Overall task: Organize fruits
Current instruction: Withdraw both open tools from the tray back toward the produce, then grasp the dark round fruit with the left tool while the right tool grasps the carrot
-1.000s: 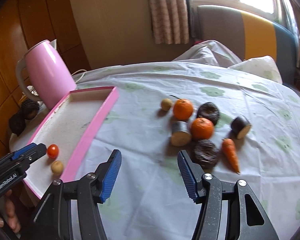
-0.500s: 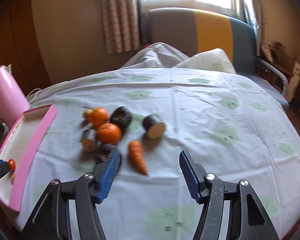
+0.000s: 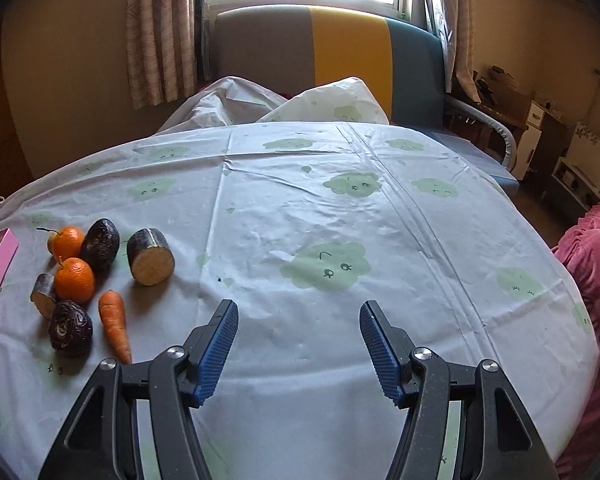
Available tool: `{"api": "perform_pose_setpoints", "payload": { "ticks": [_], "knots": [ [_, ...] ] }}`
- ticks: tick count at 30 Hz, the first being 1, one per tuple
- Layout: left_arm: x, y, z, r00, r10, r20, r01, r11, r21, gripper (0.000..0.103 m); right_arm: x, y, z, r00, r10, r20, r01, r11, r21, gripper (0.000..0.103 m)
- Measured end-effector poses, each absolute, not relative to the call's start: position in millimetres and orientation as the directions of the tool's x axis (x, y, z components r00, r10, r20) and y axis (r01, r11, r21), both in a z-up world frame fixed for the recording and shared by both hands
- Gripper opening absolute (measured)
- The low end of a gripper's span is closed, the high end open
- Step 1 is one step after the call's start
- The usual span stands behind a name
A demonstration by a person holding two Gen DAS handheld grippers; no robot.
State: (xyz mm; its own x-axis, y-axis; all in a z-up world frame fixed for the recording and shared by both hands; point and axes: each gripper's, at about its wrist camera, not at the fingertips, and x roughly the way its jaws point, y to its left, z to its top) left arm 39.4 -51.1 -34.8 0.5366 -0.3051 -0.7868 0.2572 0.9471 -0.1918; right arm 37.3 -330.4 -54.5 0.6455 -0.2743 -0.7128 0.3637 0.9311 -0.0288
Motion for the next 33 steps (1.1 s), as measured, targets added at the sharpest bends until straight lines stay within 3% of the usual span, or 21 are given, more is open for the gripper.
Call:
{"api": "perform_pose_setpoints", "payload": {
  "ticks": [10, 13, 19, 33],
  "knots": [
    [66, -100, -46, 0.459, -0.379, -0.803, 0.310, 0.916, -0.255, 0.039, 40, -340, -68, 0.630, -0.237, -0.739, 0.375, 0.927, 0.022, 0.064],
    [74, -115, -50, 0.441, -0.394, -0.807, 0.315, 0.909, -0.272, 0.046, 38, -341, -69, 0.637, -0.228, -0.736, 0.375, 0.926, 0.037, 0.064],
    [92, -136, -60, 0.417, -0.401, -0.816, 0.294, 0.909, -0.296, 0.048, 37, -342, -70, 0.648, -0.211, -0.732, 0.370, 0.927, 0.060, 0.067],
    [113, -162, -69, 0.459, -0.329, -0.826, 0.296, 0.933, -0.207, 0.046, 37, -344, -72, 0.663, -0.176, -0.728, 0.348, 0.933, 0.091, 0.074]
  ]
}}
